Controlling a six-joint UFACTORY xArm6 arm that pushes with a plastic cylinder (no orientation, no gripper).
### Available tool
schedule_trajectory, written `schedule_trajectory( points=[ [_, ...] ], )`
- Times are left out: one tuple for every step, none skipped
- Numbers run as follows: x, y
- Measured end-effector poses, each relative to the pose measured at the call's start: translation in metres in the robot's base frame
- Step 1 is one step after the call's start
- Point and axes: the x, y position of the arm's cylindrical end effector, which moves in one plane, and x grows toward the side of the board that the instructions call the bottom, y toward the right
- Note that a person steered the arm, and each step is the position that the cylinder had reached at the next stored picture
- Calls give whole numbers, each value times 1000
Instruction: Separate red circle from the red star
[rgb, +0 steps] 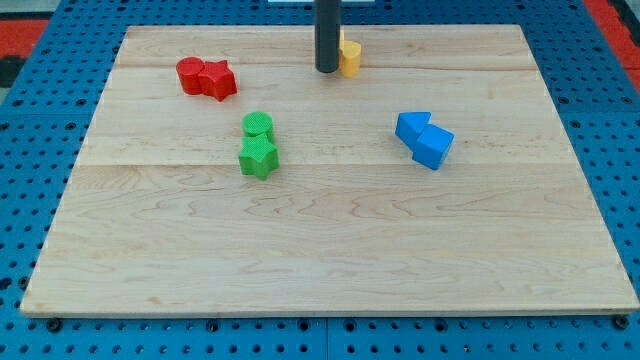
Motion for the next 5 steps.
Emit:
schedule_trajectory(
  points=[
    [1, -28],
    [43, -50],
    [48, -128],
    [48, -213],
    [25, -255]
  ],
)
